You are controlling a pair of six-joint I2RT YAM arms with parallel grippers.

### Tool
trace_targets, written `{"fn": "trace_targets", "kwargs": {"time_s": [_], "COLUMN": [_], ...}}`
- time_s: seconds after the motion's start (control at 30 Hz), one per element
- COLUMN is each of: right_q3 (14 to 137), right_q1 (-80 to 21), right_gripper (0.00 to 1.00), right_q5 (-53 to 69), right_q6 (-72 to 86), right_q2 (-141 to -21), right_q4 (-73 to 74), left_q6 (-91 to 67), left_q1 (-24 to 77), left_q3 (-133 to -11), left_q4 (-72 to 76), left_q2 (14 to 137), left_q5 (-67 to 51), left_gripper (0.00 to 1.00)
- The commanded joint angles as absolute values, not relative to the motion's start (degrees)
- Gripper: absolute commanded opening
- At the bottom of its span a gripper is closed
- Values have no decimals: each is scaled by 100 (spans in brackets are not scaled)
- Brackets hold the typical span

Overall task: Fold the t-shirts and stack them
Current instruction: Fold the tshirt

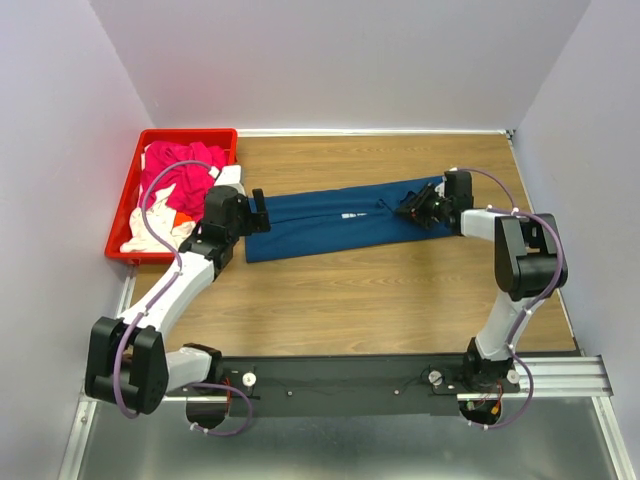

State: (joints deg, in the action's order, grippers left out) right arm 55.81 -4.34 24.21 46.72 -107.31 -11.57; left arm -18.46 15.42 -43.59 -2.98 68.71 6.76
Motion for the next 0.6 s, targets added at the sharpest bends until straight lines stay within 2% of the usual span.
{"fn": "trace_targets", "kwargs": {"time_s": [0.0, 0.23, 0.33, 0.57], "right_q3": [5992, 6459, 6784, 7418], "right_q1": [-414, 429, 615, 694], "right_gripper": [42, 39, 38, 34], "right_q5": [1830, 2274, 2556, 2988], "right_q6": [3799, 3691, 3648, 3647], "right_q2": [-10346, -10397, -10713, -11548], "right_q4": [-380, -228, -220, -237], "left_q6": [-1950, -2109, -2293, -2434], "left_q1": [1582, 2258, 2522, 3234], "left_q3": [-4570, -5448, -6063, -7882], "left_q4": [-343, -273, -220, -141], "left_q2": [7022, 7619, 8303, 9868], "left_q5": [292, 106, -165, -571], "left_gripper": [92, 92, 92, 81]}}
